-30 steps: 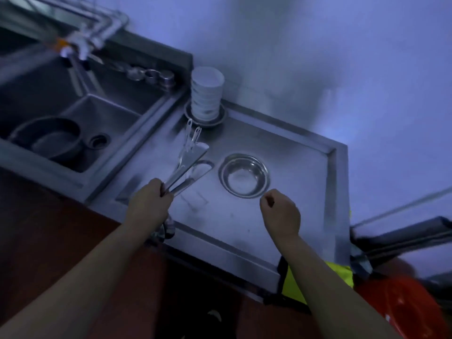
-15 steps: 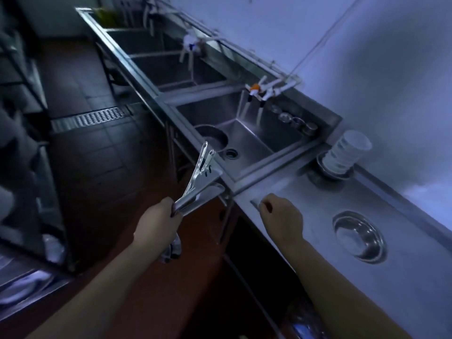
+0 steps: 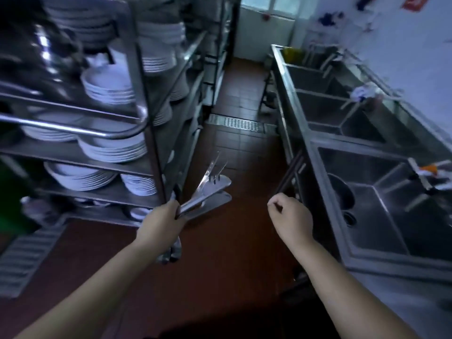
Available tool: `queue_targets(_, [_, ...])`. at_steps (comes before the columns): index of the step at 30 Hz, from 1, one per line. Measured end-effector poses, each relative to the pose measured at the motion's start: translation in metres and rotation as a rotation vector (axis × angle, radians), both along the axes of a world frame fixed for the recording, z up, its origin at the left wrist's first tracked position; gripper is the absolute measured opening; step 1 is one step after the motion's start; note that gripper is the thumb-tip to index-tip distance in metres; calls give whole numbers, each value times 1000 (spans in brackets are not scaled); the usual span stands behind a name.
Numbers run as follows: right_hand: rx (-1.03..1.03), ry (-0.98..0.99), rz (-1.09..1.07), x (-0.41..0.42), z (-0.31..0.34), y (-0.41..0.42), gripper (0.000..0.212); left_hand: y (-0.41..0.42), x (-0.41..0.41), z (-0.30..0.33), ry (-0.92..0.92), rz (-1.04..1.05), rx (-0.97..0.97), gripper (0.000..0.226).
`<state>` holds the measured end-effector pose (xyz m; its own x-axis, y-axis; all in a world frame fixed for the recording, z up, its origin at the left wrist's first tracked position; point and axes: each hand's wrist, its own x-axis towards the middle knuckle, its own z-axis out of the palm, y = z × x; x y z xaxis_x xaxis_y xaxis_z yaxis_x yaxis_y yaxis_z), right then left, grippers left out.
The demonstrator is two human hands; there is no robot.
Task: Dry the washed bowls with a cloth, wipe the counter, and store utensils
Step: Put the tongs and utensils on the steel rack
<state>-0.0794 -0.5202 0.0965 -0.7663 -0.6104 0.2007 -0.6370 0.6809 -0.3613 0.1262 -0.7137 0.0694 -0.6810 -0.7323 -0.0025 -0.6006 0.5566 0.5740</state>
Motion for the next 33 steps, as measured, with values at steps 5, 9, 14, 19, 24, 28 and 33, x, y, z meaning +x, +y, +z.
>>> queue_targets(5, [-1, -68, 205, 24, -4, -87, 10, -39, 71, 1, -60, 217, -30, 38])
queue_targets(9, [4, -104, 380, 65, -5, -155, 8, -66, 130, 2, -107, 345, -9, 35])
queue_targets(14, [-46, -90, 515, 131, 0, -233, 6, -108, 201, 0, -155, 434, 12, 22])
queue_targets(19, [-96, -52, 568, 200, 8, -303, 5, -171, 270, 0, -170, 406, 9, 24])
queue_targets(24, [-104, -46, 644, 268, 23, -371, 6, -232, 333, 10, -173, 305, -21, 37])
queue_targets(28, [-37, -62, 625, 305, 37, -411, 9, -271, 369, 14, -174, 197, -65, 35])
queue_targets(33, [-30, -68, 643, 322, 52, -460, 8, -323, 389, 10, -148, 139, -91, 32])
